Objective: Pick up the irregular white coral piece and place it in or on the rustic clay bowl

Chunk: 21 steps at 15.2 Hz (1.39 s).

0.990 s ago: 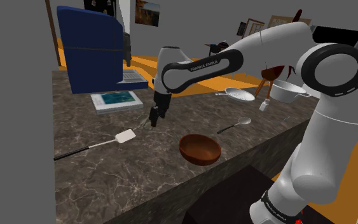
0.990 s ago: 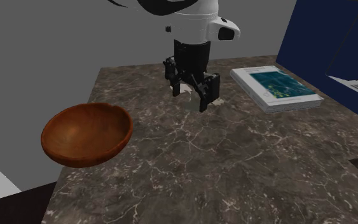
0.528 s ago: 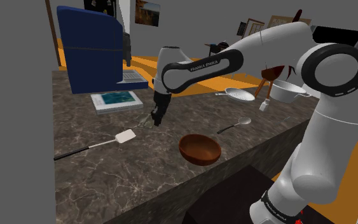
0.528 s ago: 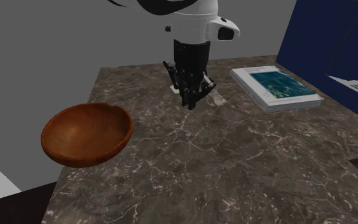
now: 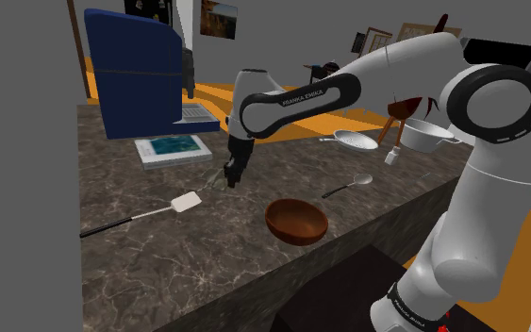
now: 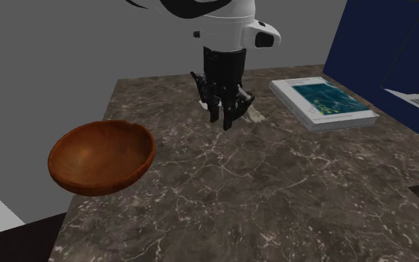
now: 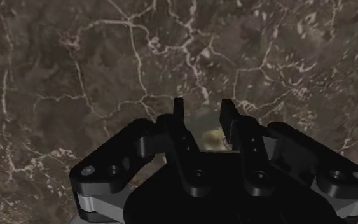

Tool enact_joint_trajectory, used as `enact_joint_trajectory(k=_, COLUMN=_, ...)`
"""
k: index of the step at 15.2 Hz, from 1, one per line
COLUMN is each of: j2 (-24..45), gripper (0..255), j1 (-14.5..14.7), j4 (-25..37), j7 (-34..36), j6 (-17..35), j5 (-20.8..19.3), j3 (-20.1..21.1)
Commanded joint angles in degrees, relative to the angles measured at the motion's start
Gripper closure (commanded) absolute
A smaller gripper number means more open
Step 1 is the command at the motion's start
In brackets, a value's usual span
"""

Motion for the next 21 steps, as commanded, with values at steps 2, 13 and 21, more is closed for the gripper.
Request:
enact_joint_trajectory(k=2, j2=4.2, gripper=0, j1=1.2, j4=9.6, j7=9.5, j6=-8.8, j5=-1.4, j3=-0.7)
enact_joint_trajectory(k=13, j2=11.8, gripper=0, j1=2.9, j4=19.3, j7=20.8, j6=-15.3, j5=-2.1, j3=-2.2)
enact_joint_trajectory(k=21, j2=11.8, gripper=255, j1=2.9, j4=19.3, j7=20.8, j6=-15.3, j5=-2.1, j3=-2.2)
